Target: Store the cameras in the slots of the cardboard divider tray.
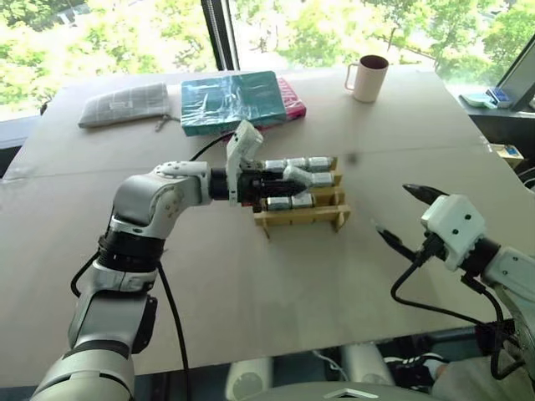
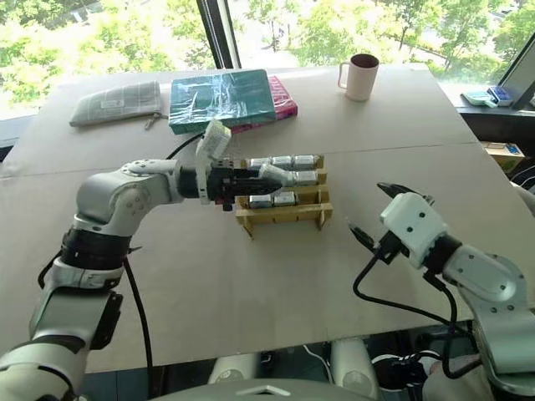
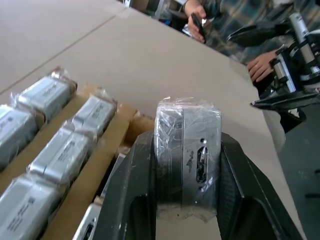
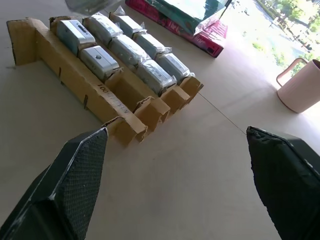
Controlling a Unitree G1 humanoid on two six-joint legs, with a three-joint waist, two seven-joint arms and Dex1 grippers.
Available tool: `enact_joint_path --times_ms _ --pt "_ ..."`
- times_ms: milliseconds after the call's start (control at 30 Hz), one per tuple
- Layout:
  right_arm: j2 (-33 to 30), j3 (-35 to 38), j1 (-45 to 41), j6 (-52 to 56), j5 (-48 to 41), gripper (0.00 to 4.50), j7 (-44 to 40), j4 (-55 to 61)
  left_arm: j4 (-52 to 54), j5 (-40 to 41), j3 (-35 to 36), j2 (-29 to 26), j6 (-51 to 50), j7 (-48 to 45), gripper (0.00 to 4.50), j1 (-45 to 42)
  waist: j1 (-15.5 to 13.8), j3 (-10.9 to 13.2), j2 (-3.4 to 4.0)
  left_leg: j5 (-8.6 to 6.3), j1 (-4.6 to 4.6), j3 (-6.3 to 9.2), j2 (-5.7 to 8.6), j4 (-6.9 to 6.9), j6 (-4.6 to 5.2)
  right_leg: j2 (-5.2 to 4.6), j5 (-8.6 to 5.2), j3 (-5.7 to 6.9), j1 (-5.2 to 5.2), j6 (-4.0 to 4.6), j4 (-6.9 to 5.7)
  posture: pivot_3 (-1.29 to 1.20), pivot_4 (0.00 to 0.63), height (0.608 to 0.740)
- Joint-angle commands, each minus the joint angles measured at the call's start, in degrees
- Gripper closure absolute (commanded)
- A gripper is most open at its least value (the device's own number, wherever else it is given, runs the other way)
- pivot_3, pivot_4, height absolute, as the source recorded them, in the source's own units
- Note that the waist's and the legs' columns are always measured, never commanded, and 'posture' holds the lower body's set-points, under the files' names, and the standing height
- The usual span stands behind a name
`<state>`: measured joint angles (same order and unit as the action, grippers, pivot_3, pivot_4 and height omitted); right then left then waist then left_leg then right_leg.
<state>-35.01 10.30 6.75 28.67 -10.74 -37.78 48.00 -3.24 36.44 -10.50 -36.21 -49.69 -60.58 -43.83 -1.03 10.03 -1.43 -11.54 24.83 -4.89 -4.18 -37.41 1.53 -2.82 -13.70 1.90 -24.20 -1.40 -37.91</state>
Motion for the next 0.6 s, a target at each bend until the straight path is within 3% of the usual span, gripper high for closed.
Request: enact_joint_path --times_ms 33,300,600 --pt "2.6 4.7 3.1 -0.6 -7.5 0.09 -0.3 4.3 -3.4 -2.5 -1.6 0.8 2.9 -5.2 3.64 -5.7 -0.1 0.0 -0.03 0.00 0.02 0.03 0.01 0.00 0.00 0.00 -0.01 0.01 0.00 0.00 0.00 0.00 0.150 0.740" --pt "3.2 7.5 14.3 -1.2 -10.2 0.09 0.2 9.6 -17.4 -11.8 -8.5 3.6 9.8 -16.1 3.64 -15.0 0.3 0.0 -0.02 -0.01 0.02 0.03 0.00 0.04 0.01 0.06 0.03 -0.01 -0.02 -0.07 0.02 0.00 0.150 0.740" --pt "3.6 9.6 15.1 -2.7 -15.4 0.09 3.5 12.0 -39.5 -23.7 -13.2 12.9 23.2 -22.9 3.64 -26.5 0.2 0.0 -0.07 -0.01 0.13 0.10 0.02 -0.02 0.02 0.05 -0.02 0.02 -0.03 0.00 0.06 0.00 0.150 0.740"
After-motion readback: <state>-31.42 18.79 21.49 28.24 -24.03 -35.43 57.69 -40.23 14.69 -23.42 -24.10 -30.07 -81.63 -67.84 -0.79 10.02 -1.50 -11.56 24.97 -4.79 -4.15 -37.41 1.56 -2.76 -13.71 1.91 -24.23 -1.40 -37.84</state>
